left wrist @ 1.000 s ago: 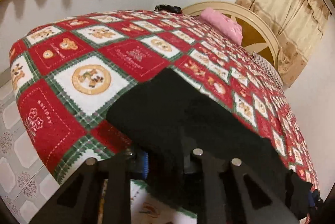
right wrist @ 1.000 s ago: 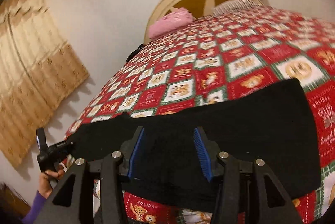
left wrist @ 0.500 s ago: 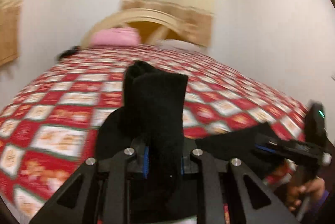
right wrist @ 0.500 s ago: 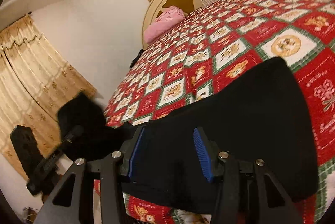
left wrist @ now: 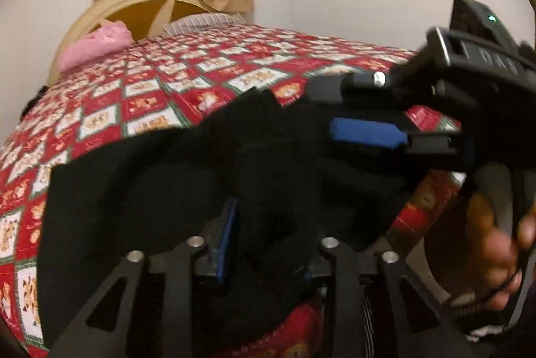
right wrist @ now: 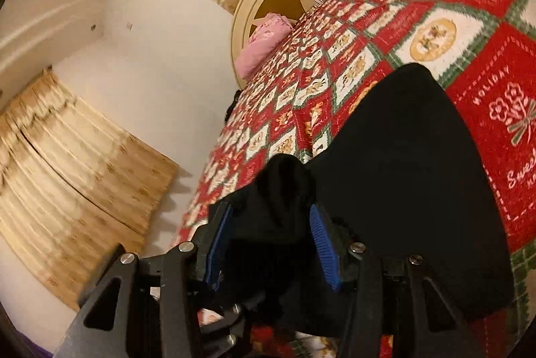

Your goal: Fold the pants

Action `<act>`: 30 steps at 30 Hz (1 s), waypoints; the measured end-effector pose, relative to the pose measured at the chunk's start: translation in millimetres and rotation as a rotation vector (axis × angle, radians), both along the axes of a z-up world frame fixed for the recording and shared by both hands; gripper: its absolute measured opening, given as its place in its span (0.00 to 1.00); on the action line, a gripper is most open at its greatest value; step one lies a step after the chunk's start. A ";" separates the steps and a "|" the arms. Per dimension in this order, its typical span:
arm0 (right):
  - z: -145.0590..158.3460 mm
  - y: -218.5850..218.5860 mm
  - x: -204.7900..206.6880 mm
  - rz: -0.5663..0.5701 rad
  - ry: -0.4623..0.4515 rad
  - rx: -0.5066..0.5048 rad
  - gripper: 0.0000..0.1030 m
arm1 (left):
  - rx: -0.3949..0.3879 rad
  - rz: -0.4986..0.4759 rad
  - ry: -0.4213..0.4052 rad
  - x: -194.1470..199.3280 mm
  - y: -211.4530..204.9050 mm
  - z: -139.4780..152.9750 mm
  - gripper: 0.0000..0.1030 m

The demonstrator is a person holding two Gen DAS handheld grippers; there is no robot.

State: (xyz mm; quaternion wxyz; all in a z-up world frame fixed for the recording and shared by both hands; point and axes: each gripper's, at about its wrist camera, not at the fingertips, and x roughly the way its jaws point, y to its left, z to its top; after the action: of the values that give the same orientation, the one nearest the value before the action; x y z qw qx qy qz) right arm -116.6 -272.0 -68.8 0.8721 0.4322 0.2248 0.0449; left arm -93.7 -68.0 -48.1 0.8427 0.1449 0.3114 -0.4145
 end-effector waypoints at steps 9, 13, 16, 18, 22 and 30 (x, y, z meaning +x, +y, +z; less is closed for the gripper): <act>1.2 -2.7 2.5 0.035 -0.013 0.067 0.59 | -0.123 0.090 -0.022 -7.1 84.7 40.6 0.93; 6.4 13.6 18.8 0.060 0.050 -0.015 0.64 | -0.168 0.235 -0.008 10.8 126.2 43.0 0.95; 14.7 38.8 28.5 0.019 0.155 -0.268 0.64 | -0.117 0.383 0.011 32.1 136.3 31.9 0.95; 17.6 54.5 27.5 -0.045 0.184 -0.443 0.64 | -0.117 0.452 0.054 45.0 142.5 24.3 0.95; 5.1 68.3 33.3 -0.057 0.176 -0.470 0.64 | -0.136 0.535 0.115 57.3 154.2 11.6 0.95; 3.8 104.6 37.0 0.039 0.217 -0.746 0.27 | -0.121 0.555 0.136 60.7 156.3 2.9 0.95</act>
State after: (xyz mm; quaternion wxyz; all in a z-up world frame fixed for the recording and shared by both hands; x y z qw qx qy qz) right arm -79.6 -167.4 -65.0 0.9396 0.0831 0.3247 -0.0693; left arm -33.0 88.2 -45.3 0.9082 -0.0243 0.3695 -0.1948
